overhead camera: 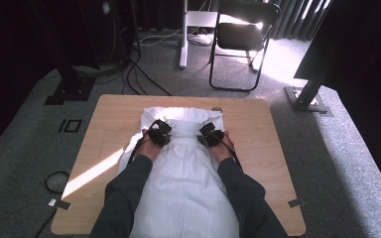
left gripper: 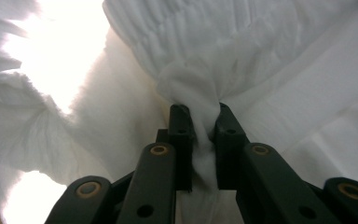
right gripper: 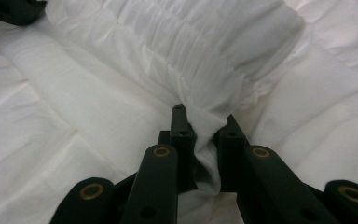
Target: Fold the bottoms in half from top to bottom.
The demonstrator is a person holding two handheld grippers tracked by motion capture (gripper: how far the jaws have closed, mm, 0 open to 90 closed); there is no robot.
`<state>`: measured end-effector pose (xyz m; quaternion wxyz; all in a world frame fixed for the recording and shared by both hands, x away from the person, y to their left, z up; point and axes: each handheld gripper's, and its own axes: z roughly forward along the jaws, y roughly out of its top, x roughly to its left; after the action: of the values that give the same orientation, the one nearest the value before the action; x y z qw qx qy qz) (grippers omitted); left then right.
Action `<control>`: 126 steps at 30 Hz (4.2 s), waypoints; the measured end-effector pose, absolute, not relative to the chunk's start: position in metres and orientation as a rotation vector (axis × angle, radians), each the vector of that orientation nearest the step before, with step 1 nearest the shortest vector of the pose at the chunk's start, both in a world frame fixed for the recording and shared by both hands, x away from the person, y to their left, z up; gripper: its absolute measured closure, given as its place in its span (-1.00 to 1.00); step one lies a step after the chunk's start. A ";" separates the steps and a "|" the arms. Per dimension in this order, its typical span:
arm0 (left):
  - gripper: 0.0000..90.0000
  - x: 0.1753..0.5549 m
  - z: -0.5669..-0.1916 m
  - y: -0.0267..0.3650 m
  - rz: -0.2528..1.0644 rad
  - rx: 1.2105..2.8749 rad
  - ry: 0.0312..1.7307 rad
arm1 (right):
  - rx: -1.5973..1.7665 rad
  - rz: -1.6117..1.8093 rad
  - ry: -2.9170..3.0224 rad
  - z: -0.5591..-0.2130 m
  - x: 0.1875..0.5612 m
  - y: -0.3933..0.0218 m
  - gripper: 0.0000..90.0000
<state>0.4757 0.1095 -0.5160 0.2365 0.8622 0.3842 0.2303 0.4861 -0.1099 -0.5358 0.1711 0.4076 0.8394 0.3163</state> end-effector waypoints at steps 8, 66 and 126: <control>0.90 0.446 -0.446 0.127 0.617 2.160 0.910 | 1.075 1.067 2.269 -0.476 0.464 -0.127 0.86; 0.81 0.394 -0.527 0.146 0.267 2.159 1.052 | 1.219 1.133 2.406 -0.537 0.394 -0.157 0.67; 0.22 0.373 -0.500 0.160 0.427 2.118 0.902 | 0.976 1.209 2.338 -0.508 0.374 -0.164 0.13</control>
<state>0.3732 0.1599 -0.5004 0.3897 0.8331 0.3549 0.1680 0.3740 -0.1638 -0.5083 0.1665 0.3429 0.8212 0.4246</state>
